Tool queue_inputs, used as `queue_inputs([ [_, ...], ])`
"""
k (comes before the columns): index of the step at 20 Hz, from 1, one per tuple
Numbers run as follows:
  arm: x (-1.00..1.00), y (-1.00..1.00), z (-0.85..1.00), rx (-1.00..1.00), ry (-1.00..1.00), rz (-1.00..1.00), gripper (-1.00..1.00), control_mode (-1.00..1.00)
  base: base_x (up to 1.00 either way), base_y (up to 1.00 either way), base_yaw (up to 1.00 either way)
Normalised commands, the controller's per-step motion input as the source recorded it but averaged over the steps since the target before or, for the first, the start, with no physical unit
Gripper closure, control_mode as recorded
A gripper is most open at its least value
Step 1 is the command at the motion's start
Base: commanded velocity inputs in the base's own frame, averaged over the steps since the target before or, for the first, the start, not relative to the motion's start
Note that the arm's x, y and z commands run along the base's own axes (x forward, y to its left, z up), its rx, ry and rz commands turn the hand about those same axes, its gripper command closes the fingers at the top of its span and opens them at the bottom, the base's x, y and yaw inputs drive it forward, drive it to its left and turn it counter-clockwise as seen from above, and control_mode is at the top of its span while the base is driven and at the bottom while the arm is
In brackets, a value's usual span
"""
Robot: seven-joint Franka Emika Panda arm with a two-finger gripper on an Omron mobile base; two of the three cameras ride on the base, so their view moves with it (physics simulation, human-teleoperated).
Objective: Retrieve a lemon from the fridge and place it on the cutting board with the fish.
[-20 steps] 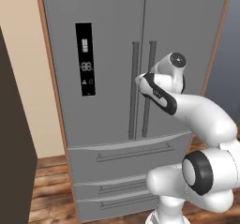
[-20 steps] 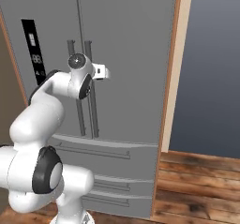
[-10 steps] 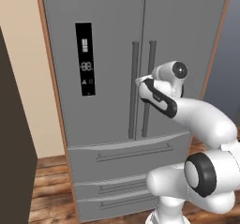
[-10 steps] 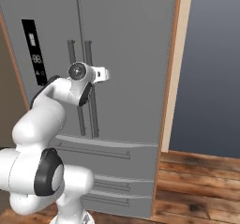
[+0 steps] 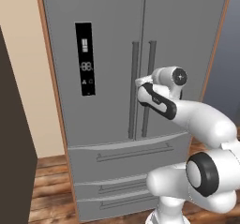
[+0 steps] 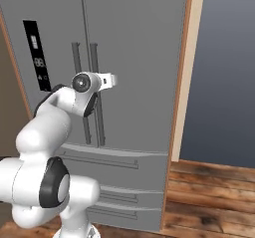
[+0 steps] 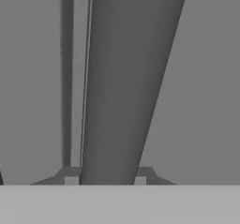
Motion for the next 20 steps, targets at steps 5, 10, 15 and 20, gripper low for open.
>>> queue_inputs([
  [5, -0.09, -0.15, 0.08, 0.0, 0.03, -0.03, 1.0, -1.0, 0.0, 0.0, 0.0],
  [10, -0.71, -0.36, 0.15, 0.1, 0.03, -0.09, 1.0, -1.0, 0.0, 0.0, 0.0],
  [15, -0.98, -0.52, 0.2, 0.1, 0.0, -0.07, 1.0, -1.0, 0.0, 0.0, 0.0],
  [20, -1.0, -0.71, 0.35, 0.13, 0.05, -0.03, 1.0, -1.0, 0.0, 0.0, 0.0],
])
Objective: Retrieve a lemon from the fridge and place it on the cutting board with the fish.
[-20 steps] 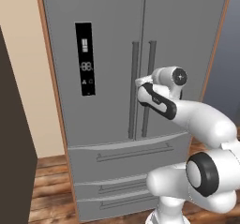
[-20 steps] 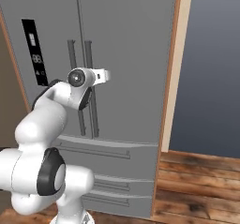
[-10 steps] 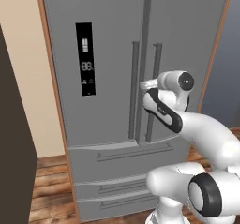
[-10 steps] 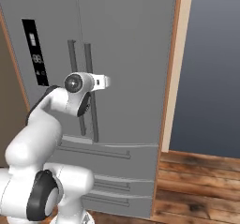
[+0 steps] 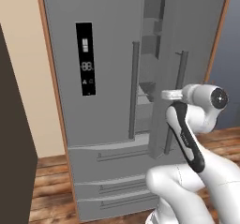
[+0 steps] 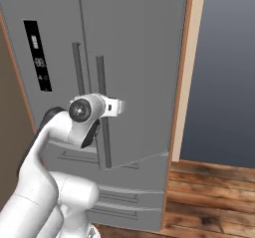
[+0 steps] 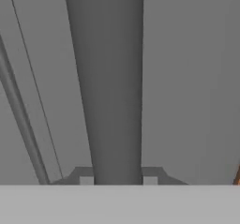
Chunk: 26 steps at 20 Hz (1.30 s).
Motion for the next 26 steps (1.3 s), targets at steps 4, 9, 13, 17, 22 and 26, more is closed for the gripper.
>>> queue_inputs([
  [4, -1.0, -0.96, 0.47, 0.27, 0.14, -0.01, 1.0, -1.0, 0.0, 0.0, 0.0],
  [9, -0.96, -0.96, 0.44, 0.33, 0.21, -0.02, 1.0, -1.0, 0.0, 0.0, 0.0],
  [13, -0.78, -0.99, 0.3, 0.35, 0.24, -0.03, 1.0, -1.0, 0.0, 0.0, 0.0],
  [17, -0.93, -0.78, 0.06, 0.26, 0.11, -0.05, 1.0, -1.0, 0.0, 0.0, 0.0],
  [22, -0.92, -0.24, 0.0, 0.04, 0.0, -0.07, -1.0, -1.0, 0.0, 0.0, 0.0],
  [26, -0.52, 0.26, 0.24, -0.1, 0.0, -0.02, -1.0, -1.0, 0.0, 0.0, 0.0],
])
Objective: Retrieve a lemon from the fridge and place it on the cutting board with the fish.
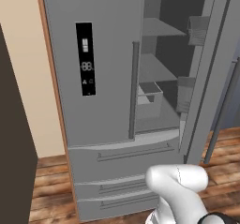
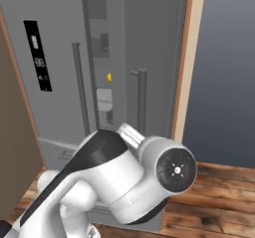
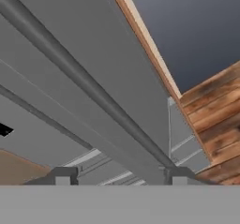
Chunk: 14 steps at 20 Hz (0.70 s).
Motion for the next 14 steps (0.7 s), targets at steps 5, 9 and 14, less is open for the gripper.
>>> queue_inputs([
  [5, -0.03, 0.74, 0.46, -0.35, 0.05, 0.0, -1.0, -1.0, 0.0, 0.0, 0.0],
  [9, -0.01, 0.91, 0.1, -0.55, 0.13, 0.0, -1.0, -1.0, 0.0, 0.0, 0.0],
  [14, 0.0, 1.0, 0.02, -0.72, 0.26, 0.0, -1.0, -1.0, 0.0, 0.0, 0.0],
])
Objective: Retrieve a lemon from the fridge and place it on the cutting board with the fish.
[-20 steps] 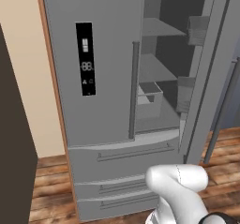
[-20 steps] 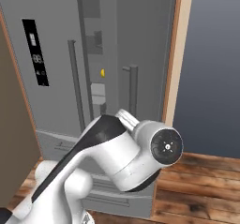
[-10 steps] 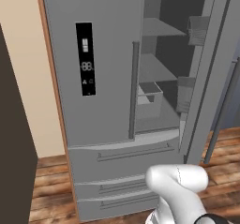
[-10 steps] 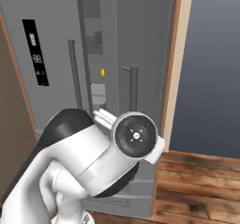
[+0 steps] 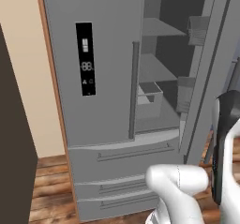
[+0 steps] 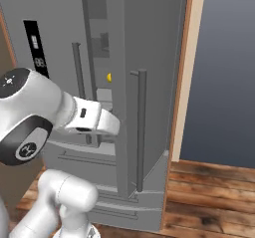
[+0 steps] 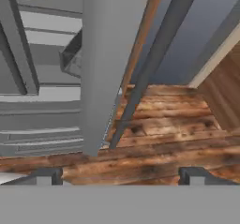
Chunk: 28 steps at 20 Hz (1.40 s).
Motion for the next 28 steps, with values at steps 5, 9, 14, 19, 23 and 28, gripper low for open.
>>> queue_inputs([
  [5, 0.3, 0.83, 0.0, -0.67, 0.45, 0.01, -1.0, -1.0, 0.0, 0.0, 0.0],
  [9, 0.6, 0.15, 0.0, -0.38, 0.49, -0.01, -1.0, -1.0, 0.0, 0.0, 0.0],
  [14, 0.73, 0.0, 0.0, -0.15, 0.28, 0.03, -1.0, -1.0, 0.0, 0.0, 0.0],
  [19, 0.69, 0.0, 0.0, -0.04, 0.2, 0.07, -1.0, -1.0, 0.0, 0.0, 0.0],
  [23, 0.5, 0.0, 0.0, -0.07, 0.18, 0.0, -1.0, -1.0, 0.0, 0.0, 0.0],
  [28, 0.37, 0.0, 0.0, -0.06, 0.1, 0.0, -1.0, -1.0, 0.0, 0.0, 0.0],
])
